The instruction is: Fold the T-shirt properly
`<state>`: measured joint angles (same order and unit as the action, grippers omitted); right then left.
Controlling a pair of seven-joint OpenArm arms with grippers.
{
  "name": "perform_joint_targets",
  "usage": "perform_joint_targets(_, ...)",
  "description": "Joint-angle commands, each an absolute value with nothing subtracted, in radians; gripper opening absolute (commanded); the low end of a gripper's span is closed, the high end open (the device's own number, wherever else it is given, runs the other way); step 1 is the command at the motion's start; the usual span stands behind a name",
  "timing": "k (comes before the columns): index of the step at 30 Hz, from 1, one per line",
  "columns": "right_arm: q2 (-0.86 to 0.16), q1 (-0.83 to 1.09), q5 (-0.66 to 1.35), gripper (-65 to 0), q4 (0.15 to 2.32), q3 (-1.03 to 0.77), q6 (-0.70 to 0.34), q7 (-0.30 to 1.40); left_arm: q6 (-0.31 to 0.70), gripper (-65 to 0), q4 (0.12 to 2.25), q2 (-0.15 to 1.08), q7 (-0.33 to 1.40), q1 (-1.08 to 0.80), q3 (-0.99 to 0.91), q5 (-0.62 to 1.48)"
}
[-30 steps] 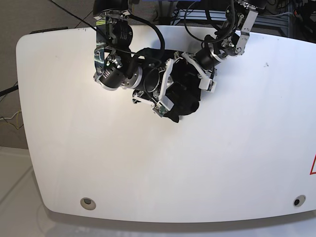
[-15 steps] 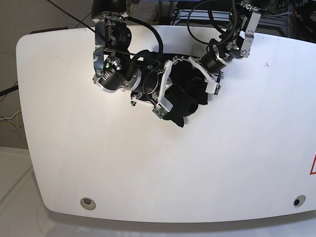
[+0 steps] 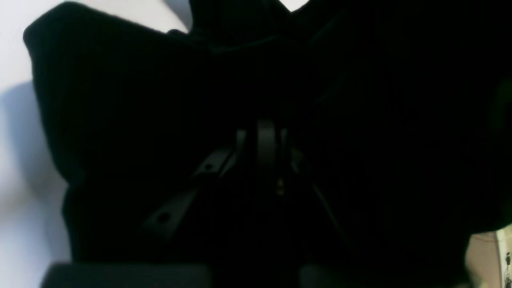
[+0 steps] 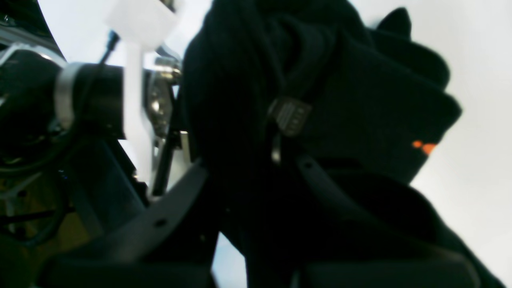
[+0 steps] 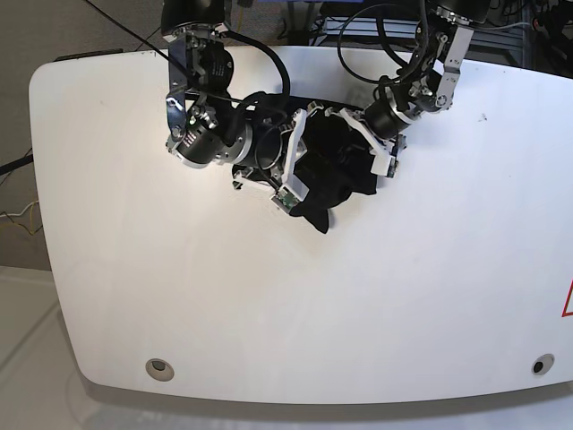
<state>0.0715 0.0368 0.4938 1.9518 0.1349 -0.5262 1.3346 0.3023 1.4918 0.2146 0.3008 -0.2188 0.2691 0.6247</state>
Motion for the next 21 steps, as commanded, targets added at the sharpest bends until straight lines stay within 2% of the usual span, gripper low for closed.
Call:
perform_joint_targets(1, 0.068, 0.025, 0.512, -65.0, 1.957, 0.134, -0.529, 1.311, 0.297, -62.4, 1.512, 0.203, 0.297, -0.211, 0.268, 0.625)
perform_joint_targets(4, 0.065, 0.025, 0.512, -65.0, 1.957, 0.134, -0.529, 1.311, 0.297, -61.4, 1.524, 0.194, 0.297, -0.211, 0.265, 0.625)
perform_joint_targets(13, 0.062, 0.027, 0.512, -65.0, 1.957, 0.134, -0.529, 1.311, 0.297, -31.1, 1.595, 0.189, 0.297, -0.214, 0.268, 0.625)
perform_joint_targets(15, 0.062, 0.027, 0.512, -65.0, 1.957, 0.134, -0.529, 1.311, 0.297, -27.1, 1.606, 0.189, 0.297, -0.216, 0.268, 0.625)
perform_joint_targets(21, 0.062, 0.027, 0.512, -65.0, 1.957, 0.134, -0.529, 1.311, 0.297, -26.3, 1.62, 0.174, 0.297, -0.216, 0.265, 0.627)
